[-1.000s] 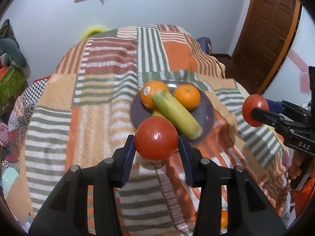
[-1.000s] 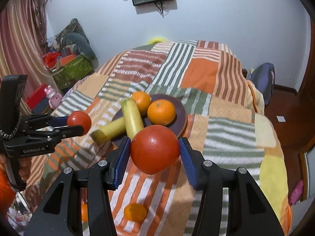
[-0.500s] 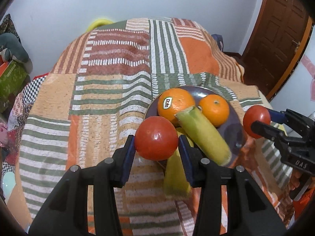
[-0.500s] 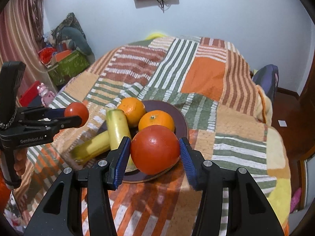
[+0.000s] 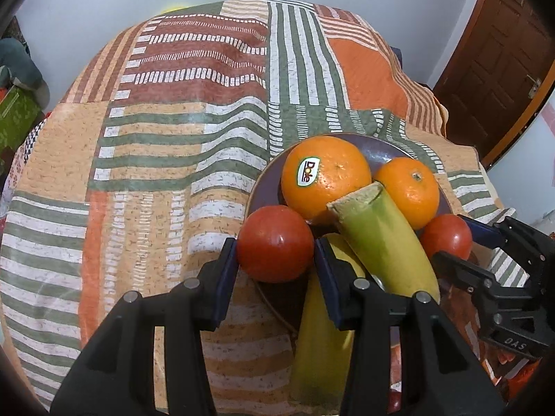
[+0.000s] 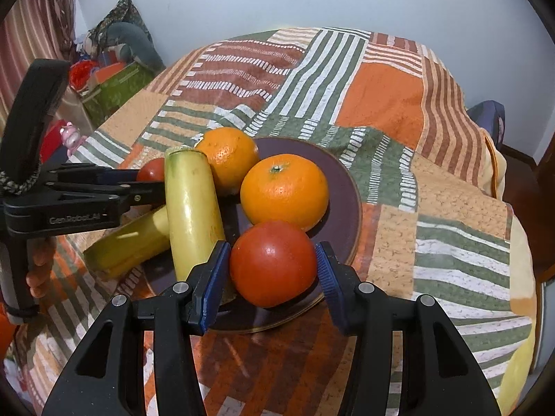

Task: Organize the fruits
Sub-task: 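Place both tomatoes on the purple plate and open both tools, then move both tools from the plate toward the loose small oranges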

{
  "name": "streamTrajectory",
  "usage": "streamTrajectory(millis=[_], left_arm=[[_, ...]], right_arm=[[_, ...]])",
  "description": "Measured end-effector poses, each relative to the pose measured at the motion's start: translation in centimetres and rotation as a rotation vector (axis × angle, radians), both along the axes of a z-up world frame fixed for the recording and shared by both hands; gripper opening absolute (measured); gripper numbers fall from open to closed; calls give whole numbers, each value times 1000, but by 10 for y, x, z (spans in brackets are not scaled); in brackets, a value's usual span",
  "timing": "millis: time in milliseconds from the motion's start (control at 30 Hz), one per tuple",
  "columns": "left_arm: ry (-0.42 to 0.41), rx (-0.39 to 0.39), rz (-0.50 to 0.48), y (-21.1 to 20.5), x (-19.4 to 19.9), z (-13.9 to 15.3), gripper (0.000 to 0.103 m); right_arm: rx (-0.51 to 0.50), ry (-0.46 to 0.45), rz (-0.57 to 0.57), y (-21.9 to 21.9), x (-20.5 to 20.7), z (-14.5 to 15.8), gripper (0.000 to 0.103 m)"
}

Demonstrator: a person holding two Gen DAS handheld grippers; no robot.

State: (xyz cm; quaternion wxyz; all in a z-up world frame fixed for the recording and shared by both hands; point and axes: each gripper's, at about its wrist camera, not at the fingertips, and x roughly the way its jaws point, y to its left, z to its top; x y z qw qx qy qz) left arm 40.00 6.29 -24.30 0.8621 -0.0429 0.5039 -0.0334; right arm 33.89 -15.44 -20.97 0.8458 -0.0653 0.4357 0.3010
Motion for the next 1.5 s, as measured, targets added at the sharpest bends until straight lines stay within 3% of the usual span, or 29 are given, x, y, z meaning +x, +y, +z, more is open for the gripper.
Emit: streamTrajectory(millis=[233,300,333,400,467,633,867,1067,1267,1500], left_arm=[[25,3,7,0,2,2,46],[10,-1,9,0,-2,7,67],[-14,11,18,-1,-6,13,71],[-63,37,13,-3,-13,25,77],[-92,61,-7,-7,-23,38,78],[-140,86,-40,-17,-51,66,78],[-204,66,-69,-27,-109,99,78],[-282,106,-91,-41,-165,119,78],[-248,72,-107,-50,-206,115,78],[-169,31,-118,-59,-224,92,78]], right_arm=[[-9,11,1,2,3,-1,48],[-15,9,-1,2,2,1,49],[-14,8,-1,2,1,3,49],[-12,-5,-12,-1,-2,9,61],[-3,-29,-24,-6,-7,19,66],[12,-66,-36,-20,-26,45,66],[-14,-145,-38,-36,-63,79,66],[-20,-179,-51,-48,-95,96,67],[-11,-174,-70,-59,-129,95,69],[-41,-151,-71,-64,-149,81,69]])
